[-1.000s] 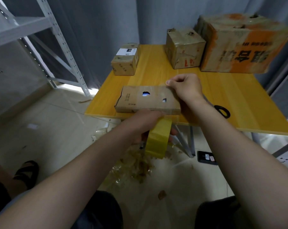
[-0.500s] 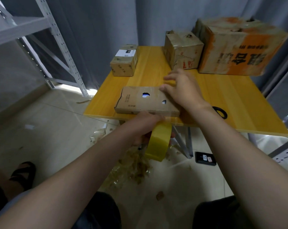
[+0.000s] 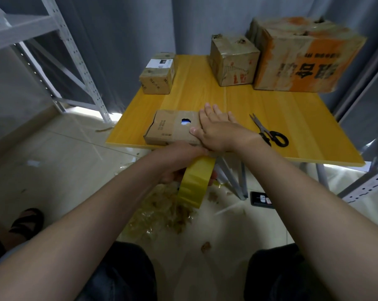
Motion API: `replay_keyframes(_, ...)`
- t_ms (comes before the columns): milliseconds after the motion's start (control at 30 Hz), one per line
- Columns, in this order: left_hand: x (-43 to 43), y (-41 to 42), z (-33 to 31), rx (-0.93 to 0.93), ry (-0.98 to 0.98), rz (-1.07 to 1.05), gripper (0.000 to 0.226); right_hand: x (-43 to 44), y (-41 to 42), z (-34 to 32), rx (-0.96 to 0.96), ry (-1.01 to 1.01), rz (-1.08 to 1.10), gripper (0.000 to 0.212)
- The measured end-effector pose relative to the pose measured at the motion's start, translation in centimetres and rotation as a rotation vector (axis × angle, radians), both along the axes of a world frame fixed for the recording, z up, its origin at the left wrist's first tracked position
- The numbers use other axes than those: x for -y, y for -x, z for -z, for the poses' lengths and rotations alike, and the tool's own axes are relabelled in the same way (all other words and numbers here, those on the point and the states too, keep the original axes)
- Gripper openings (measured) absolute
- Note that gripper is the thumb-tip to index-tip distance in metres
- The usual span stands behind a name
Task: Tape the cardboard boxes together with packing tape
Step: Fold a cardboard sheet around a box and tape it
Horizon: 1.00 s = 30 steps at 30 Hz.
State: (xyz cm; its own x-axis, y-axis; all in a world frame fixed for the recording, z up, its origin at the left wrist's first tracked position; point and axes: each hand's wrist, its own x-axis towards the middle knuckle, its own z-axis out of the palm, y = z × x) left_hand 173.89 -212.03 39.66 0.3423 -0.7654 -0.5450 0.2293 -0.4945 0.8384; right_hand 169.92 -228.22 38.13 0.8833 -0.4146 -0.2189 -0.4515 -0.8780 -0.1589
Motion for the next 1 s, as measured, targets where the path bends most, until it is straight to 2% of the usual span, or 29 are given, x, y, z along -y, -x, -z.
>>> replay_keyframes(167,-0.9,0.1,0.2,-0.033,-0.035,0.063,0.026,-1.2,0.5,0.5,0.002,0.017,0.033,0.078)
replay_keyframes(367,-1.1,0.4,2.0,-0.033,-0.089,0.035,0.032,-1.3,0.5,0.2,0.002,0.016,0.042,0.077)
replay_keyframes(533,-1.4,2.1,3.4,-0.129,0.046,-0.105,0.018,-1.5,0.8,-0.2,0.026,-0.012,0.060,0.075)
replay_keyframes(633,-1.2,3.2,3.8,-0.225,0.159,-0.192,0.023,-2.1,1.8,-1.0,0.167,-0.057,0.113,0.073)
replay_keyframes(700,-0.9,3.8,3.8,-0.224,0.181,-0.248,0.024,-1.6,3.0,-2.2,0.265,-0.061,0.224,0.063)
replay_keyframes(767,-0.9,4.2,3.9,-0.164,0.185,-0.280,0.017,-0.3,4.8,-3.7,0.310,0.021,0.366,0.042)
replay_keyframes(833,-1.1,4.5,3.8,-0.101,0.181,-0.276,0.013,1.6,7.1,-4.6,0.219,0.140,0.474,0.022)
replay_keyframes(933,-1.5,4.7,3.5,-0.085,0.195,-0.268,0.014,3.2,10.1,-4.8,0.042,0.162,0.574,0.024)
replay_keyframes(1000,-1.7,4.8,3.2,-0.071,0.179,-0.271,0.015,3.3,10.8,-4.4,0.024,0.113,0.597,0.030)
